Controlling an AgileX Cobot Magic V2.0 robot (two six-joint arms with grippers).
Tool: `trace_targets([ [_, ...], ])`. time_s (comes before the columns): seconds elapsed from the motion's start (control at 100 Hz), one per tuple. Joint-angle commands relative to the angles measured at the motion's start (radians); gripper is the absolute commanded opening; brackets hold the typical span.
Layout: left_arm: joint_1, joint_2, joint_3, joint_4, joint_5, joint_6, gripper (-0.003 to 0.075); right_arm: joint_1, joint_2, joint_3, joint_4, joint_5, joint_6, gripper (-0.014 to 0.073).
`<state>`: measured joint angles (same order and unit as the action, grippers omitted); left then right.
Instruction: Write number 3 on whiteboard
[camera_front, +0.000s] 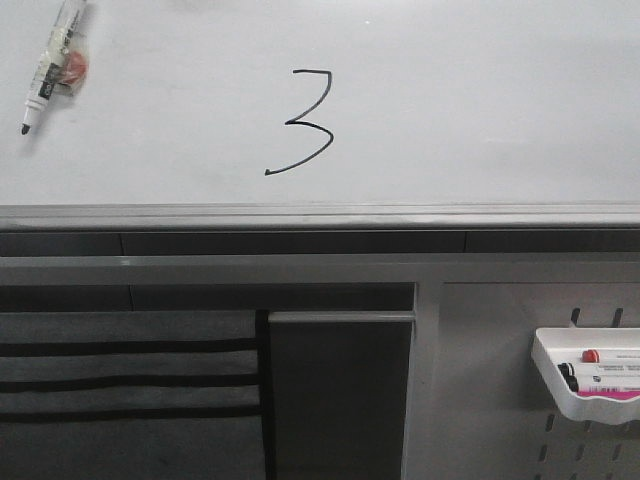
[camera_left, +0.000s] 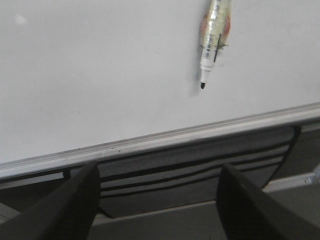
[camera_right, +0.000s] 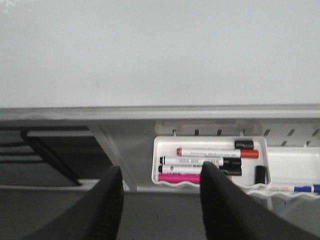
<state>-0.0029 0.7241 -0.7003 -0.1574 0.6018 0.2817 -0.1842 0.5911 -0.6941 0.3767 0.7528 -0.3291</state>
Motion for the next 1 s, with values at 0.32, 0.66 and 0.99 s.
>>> trace_targets([
  [0.32, 0.006, -0.288, 0.283, -0.167, -0.533, -0.024, 0.0095, -0.006, -0.331, 0.181, 0.025, -0.293, -0.017, -0.0068],
  [0.66, 0.006, -0.288, 0.294, -0.248, -0.586, -0.024, -0.0020, -0.006, -0.337, 0.220, 0.025, -0.267, -0.017, -0.0068],
  [0.99, -0.019, -0.398, 0.358, -0.185, -0.596, -0.009, -0.0020, -0.006, -0.337, 0.220, 0.025, -0.267, -0.017, -0.0068],
])
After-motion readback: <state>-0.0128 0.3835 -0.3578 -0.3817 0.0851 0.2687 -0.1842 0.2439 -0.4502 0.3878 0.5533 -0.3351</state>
